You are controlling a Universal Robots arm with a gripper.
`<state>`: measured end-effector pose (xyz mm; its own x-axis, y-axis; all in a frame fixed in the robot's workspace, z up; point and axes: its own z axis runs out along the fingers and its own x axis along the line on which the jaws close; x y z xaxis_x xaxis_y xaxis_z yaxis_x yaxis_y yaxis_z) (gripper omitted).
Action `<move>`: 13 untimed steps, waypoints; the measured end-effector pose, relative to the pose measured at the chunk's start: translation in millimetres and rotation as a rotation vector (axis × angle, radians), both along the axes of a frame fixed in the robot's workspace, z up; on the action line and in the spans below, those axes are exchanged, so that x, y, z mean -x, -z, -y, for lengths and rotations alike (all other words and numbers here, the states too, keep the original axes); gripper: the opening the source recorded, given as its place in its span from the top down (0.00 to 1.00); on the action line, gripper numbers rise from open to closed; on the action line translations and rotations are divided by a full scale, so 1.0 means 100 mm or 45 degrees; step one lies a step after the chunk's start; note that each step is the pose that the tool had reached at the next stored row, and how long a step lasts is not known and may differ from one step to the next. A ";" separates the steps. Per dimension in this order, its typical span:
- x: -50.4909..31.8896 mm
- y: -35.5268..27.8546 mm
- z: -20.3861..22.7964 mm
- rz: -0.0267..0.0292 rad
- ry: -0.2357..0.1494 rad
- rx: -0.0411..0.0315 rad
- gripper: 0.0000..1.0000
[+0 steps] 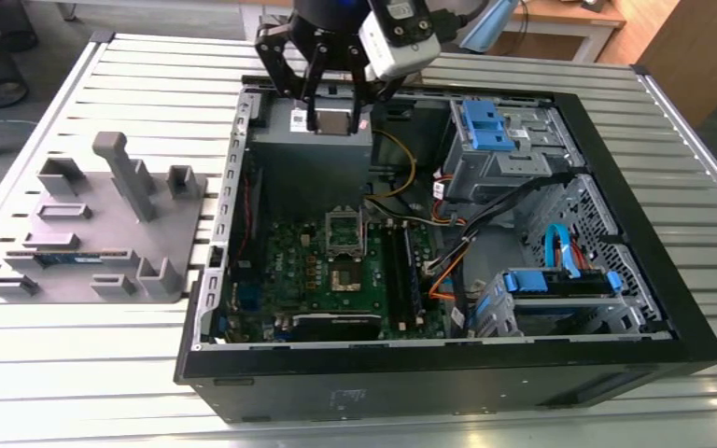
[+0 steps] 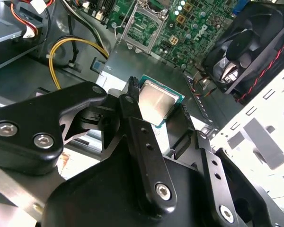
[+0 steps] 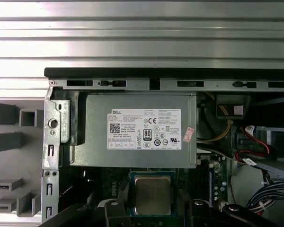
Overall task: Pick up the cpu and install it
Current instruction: 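Pick up the cpu and move it towards the insertion slot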
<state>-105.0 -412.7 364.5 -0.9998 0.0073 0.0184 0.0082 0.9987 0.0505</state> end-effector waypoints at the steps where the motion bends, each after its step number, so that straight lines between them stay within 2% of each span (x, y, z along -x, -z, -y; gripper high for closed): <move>1: -0.002 0.001 0.002 0.0000 0.000 0.0000 0.53; 13: -0.015 0.015 0.015 -0.0001 0.000 0.0001 0.53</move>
